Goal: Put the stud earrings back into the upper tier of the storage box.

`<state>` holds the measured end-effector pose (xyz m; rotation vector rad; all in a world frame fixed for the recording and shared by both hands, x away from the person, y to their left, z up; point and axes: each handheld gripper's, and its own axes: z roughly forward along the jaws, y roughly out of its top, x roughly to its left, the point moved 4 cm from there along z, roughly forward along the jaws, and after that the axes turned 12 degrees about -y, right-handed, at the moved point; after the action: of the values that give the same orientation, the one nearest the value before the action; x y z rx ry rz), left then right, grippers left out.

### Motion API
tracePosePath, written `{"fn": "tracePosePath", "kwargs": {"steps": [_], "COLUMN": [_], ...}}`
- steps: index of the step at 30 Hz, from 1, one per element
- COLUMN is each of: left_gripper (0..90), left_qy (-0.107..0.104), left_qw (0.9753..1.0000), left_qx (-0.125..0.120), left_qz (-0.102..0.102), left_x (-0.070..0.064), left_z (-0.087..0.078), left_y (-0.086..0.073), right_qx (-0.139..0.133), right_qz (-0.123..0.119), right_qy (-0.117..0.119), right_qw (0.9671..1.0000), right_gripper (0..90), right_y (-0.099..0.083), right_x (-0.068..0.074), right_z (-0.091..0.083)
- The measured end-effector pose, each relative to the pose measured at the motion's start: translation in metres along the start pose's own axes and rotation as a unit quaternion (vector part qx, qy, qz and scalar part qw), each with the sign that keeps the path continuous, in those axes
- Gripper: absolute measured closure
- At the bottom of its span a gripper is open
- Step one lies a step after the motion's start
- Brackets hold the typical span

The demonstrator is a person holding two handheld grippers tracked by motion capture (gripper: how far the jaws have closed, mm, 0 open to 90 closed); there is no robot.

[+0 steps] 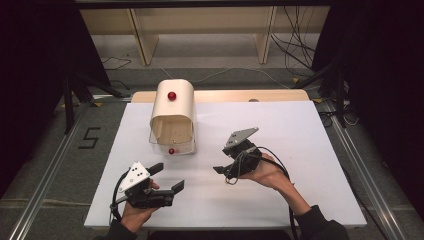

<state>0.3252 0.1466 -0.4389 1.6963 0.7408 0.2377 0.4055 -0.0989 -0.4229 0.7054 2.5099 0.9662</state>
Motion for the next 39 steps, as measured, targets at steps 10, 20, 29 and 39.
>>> {"fn": "tracePosePath", "kwargs": {"steps": [10,20,29,39], "left_gripper": [6.4,6.4,6.4,6.4], "left_qy": [-0.003,-0.003,-0.003,-0.003], "left_qw": [1.0000,1.0000,1.0000,1.0000], "left_qx": [-0.001,-0.001,-0.002,-0.001], "left_qz": [0.002,0.001,0.001,0.002], "left_x": [0.000,0.000,-0.001,-0.001], "left_z": [-0.001,0.000,-0.001,-0.001], "left_y": [0.000,0.001,0.001,0.001], "right_qx": [0.054,0.097,0.126,0.144], "right_qz": [0.020,0.031,0.024,0.015], "right_qy": [0.002,-0.003,0.004,-0.004], "right_qw": [0.9983,0.9947,0.9917,0.9894], "right_gripper": [31.9,43.3,55.0,70.2], "right_y": [-0.029,-0.046,-0.054,-0.060], "right_x": [0.000,-0.001,0.004,0.008], "right_z": [0.023,0.040,0.049,0.054]}}
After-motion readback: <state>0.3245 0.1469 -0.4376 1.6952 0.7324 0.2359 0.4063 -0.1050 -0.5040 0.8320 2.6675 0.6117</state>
